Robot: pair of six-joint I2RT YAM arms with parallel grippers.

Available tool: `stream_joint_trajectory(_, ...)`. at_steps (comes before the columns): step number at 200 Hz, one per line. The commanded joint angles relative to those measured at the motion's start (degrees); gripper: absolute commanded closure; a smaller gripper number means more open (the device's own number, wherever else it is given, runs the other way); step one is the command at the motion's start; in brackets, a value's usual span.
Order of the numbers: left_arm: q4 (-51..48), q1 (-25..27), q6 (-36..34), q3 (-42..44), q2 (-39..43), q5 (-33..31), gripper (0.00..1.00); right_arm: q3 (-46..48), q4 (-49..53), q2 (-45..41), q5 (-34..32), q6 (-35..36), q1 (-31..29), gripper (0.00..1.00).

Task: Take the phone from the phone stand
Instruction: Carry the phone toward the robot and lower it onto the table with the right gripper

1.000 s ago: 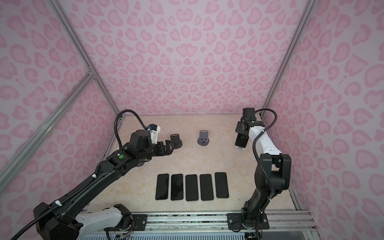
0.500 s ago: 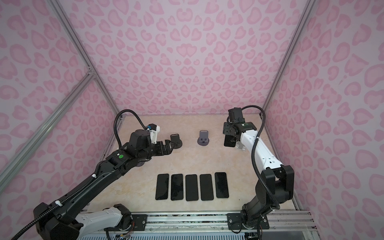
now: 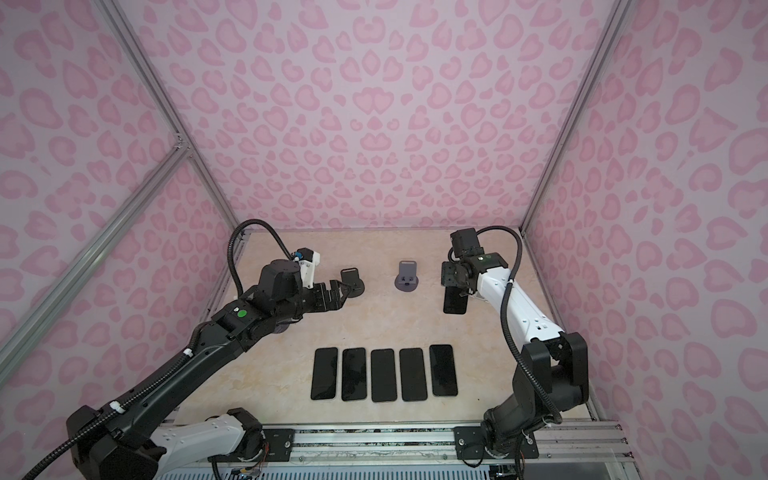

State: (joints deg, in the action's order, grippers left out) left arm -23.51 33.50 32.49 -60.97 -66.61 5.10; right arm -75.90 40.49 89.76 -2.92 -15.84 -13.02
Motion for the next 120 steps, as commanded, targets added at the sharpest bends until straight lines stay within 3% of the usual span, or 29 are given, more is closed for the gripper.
stream_joint_trajectory(1,1.7,0.0,-0.3,0.2,0.4,-0.3,0.03,1.5,-0.4,0.8,2.9,0.5,-0.1,0.48)
stream_joint_trajectory(120,1.8,0.1,-0.2,0.3,0.4,-0.3,0.03,-1.6,-0.1,9.8,7.2,0.0,-1.2,0.49)
